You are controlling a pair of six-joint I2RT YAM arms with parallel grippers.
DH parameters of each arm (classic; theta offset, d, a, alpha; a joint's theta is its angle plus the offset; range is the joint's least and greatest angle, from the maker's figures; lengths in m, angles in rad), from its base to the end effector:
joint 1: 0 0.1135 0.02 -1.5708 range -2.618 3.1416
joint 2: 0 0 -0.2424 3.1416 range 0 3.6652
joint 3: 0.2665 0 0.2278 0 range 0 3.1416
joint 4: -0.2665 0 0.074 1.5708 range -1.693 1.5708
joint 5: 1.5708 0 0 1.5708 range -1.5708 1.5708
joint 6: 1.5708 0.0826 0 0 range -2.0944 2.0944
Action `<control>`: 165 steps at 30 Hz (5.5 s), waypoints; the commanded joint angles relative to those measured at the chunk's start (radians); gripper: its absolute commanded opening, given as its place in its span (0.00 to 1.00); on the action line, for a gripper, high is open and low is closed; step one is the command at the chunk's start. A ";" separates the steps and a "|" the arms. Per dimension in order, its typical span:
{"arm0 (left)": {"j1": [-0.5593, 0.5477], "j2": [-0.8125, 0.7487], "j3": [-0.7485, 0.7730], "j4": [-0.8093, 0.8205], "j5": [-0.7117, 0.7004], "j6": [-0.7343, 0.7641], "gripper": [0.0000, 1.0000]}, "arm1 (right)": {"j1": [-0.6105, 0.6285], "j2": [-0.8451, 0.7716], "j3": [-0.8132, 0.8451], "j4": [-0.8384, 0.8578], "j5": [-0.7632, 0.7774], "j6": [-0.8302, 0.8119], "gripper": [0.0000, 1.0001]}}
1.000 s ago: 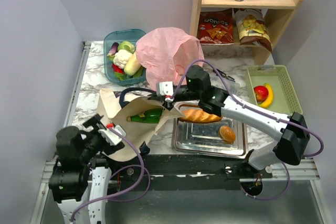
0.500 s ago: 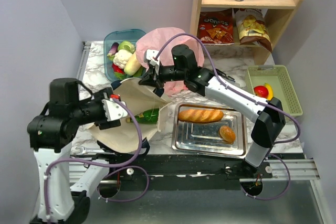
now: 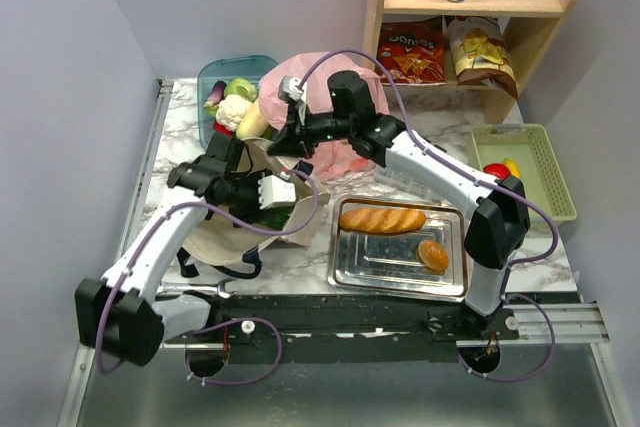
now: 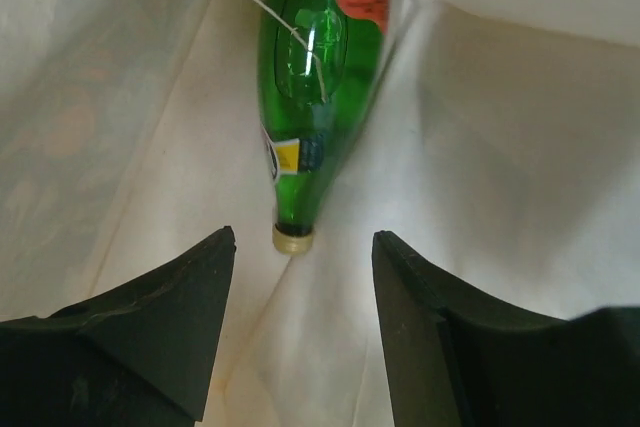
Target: Untie the knot of the grocery bags and take out the mixed food
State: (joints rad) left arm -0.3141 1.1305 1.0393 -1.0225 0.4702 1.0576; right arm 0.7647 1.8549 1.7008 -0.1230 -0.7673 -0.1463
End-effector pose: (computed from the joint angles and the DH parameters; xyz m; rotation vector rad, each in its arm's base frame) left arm 0.1845 -0.0993 0.2400 1.7113 1.8685 -0.3508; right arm 0.2797 0.3478 0.3352 -1.3108 1.4031 1.1283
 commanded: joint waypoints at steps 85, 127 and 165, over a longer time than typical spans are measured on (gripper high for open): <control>0.116 -0.268 -0.028 0.567 -0.036 0.777 0.00 | -0.015 0.088 0.328 -0.407 -0.079 -0.217 1.00; 0.149 -0.300 0.097 0.766 -0.185 0.086 0.99 | 0.085 0.040 0.247 -0.147 0.180 -0.084 0.01; 0.213 -0.062 0.302 0.582 -0.060 -0.869 0.99 | -0.664 -0.442 0.198 0.166 0.710 0.319 0.01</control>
State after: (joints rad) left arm -0.0872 1.0420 1.3003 -0.4362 0.3485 0.2516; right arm 0.1764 1.4368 1.7939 -0.0051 -0.1734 0.2077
